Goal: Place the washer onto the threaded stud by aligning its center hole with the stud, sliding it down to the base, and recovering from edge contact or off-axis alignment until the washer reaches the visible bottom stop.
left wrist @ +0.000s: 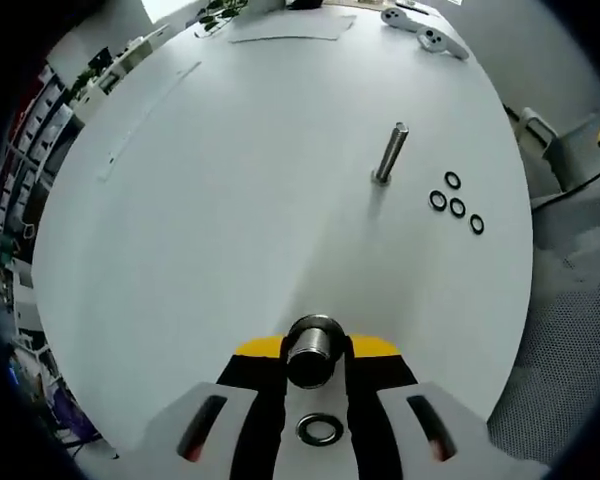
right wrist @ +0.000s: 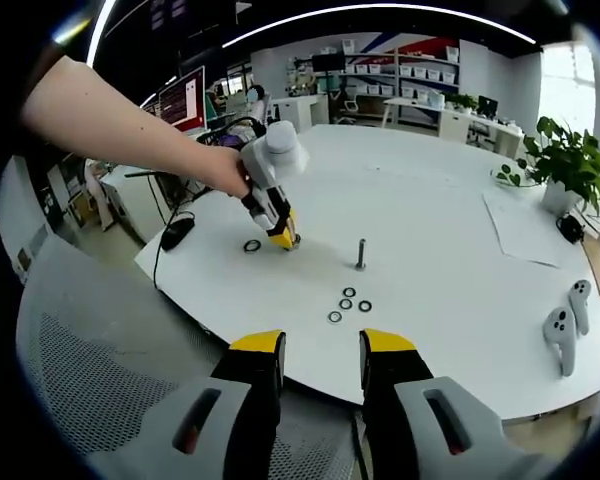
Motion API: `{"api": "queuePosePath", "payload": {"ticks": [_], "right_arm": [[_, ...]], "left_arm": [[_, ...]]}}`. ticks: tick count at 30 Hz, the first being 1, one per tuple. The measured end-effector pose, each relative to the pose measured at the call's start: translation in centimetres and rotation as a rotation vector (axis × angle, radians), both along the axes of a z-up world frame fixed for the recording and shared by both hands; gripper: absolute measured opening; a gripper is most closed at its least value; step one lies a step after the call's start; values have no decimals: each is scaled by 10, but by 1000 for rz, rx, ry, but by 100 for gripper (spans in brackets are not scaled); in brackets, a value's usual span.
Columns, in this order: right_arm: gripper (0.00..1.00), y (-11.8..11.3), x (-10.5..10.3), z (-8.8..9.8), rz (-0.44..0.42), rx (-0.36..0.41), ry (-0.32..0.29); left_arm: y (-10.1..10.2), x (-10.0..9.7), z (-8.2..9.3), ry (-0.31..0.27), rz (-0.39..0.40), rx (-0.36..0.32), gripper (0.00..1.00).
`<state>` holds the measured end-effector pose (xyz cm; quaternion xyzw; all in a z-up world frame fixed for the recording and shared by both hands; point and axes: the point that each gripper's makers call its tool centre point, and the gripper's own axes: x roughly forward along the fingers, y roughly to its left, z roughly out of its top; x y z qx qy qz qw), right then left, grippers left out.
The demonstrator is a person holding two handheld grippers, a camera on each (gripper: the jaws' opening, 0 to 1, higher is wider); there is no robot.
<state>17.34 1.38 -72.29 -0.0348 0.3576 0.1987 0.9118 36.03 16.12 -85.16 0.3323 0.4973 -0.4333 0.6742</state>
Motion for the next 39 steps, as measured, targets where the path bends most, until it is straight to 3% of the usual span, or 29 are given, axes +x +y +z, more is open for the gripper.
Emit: {"api": "queuePosePath", "payload": {"ticks": [7,10,15,18,30,39], "right_arm": [[32,-1,0,0,-3,-4,2],[32,-2,0,0,-9,-3,1],[32,-2,1,1,-9,-4,-6],[32,-1,1,1,-7,-6,-10],[32,4,-1,2,25,2,-7],[33,10,-2,3,50,14,-14]], "left_arm": [[0,0,0,-2,11,-40,21],[0,2,0,14,61,-66,21],[1,3,5,-36,34,-58,29],[3,-1,9,-31,30,-51,28],[34,-5,25,-49,91,-42,28],[58,-17,19,-17,166,-38,30]]}}
